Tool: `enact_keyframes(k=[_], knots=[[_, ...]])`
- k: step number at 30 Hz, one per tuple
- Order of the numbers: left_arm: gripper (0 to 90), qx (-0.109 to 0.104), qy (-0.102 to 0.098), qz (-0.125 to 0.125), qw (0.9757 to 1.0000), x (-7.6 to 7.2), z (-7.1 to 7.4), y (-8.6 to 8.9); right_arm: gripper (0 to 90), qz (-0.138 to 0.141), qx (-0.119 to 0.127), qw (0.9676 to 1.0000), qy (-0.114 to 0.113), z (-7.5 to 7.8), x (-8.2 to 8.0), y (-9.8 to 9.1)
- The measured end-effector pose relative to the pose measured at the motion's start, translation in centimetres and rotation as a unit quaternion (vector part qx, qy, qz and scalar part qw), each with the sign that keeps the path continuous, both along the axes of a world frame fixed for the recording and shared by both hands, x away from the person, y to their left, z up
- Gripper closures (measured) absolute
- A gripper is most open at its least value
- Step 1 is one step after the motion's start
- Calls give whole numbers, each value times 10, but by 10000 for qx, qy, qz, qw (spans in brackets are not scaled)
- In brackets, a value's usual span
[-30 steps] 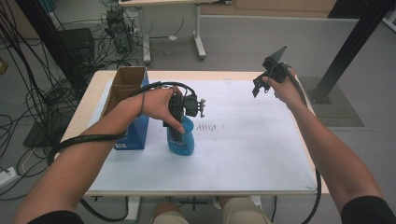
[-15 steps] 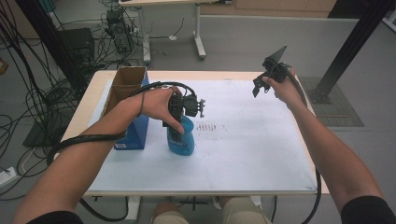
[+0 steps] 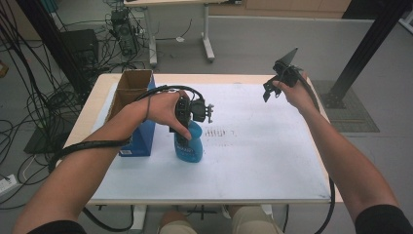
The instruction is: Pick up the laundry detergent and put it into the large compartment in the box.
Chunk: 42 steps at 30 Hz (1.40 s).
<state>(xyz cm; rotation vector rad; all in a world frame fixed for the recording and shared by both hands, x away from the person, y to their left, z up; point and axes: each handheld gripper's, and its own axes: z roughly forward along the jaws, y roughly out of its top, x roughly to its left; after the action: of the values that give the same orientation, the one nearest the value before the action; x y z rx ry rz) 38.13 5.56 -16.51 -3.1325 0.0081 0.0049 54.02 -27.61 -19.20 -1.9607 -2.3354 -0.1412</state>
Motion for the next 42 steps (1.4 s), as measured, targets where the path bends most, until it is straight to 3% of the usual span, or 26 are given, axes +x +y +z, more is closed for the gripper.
enact_keyframes(k=[17,27,30,42], knots=[[234,44,-238,-148,9996,-6,1,-2,65,-19,12,10000,0,0,1,0],[279,84,-181,-185,9996,-4,-5,-1,65,-8,2,10000,17,-2,2,2],[337,63,-142,-174,9997,-3,-6,1,65,-19,4,10000,19,-2,2,2],[350,79,-110,-230,9996,-1,-6,1,65,-11,-2,10000,29,-4,3,4]])
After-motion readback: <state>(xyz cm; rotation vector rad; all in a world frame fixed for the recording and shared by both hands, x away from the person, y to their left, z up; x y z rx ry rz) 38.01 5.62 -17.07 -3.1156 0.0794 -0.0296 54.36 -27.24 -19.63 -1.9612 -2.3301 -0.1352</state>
